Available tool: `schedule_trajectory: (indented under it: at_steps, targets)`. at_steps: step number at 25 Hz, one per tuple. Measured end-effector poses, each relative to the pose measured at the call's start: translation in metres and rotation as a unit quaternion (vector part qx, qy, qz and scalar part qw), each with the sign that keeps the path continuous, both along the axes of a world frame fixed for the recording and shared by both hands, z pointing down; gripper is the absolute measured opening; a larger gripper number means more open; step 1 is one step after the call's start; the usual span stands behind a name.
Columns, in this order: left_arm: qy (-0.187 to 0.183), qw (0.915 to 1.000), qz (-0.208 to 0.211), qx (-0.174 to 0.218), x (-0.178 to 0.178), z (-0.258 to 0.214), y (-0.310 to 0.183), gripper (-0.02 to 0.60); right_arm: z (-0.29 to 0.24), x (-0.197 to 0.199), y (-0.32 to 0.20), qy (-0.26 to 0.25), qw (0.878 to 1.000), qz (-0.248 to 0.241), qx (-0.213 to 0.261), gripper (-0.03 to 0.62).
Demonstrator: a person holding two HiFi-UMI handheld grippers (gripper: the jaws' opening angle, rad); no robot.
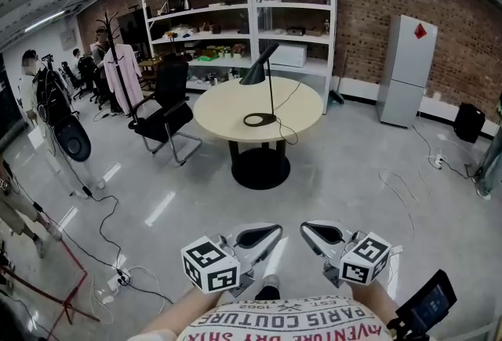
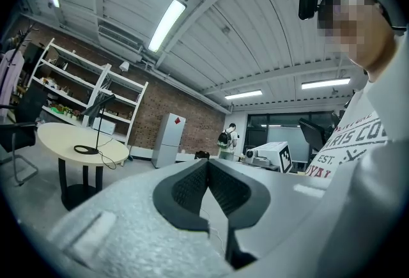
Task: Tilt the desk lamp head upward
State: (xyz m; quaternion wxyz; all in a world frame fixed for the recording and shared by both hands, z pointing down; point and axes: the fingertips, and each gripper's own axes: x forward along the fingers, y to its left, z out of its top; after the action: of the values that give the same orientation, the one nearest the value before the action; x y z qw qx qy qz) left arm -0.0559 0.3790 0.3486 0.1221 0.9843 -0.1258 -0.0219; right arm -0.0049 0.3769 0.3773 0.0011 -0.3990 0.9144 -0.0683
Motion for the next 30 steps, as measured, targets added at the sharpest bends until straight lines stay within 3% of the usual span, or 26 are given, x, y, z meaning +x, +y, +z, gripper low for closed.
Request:
schedule_trajectory:
  at_steps: [7, 13, 20, 30]
  targets:
    - [-0.003, 0.9999, 0.002, -0.012, 0.008, 0.019, -0.044, 0.0, 0.02, 0.001, -0.042, -0.003, 1.0, -0.002, -0.017, 0.006]
    - [-0.004, 0.9996, 0.01, -0.028, 0.015, 0.039, -0.11, 0.002, 0.04, 0.008, -0.112, -0.003, 0.999, 0.001, -0.032, 0.006]
    - [-0.003, 0.9988, 0.015, -0.048, 0.023, 0.057, -0.239, 0.0, 0.064, 0.018, -0.235, -0.011, 0.998, 0.014, -0.054, 0.006]
    - [0.024, 0.9987, 0.011, -0.043, 0.035, 0.03, -0.434, 0.0, 0.04, 0.043, -0.423, -0.001, 0.999, 0.036, -0.038, 0.006]
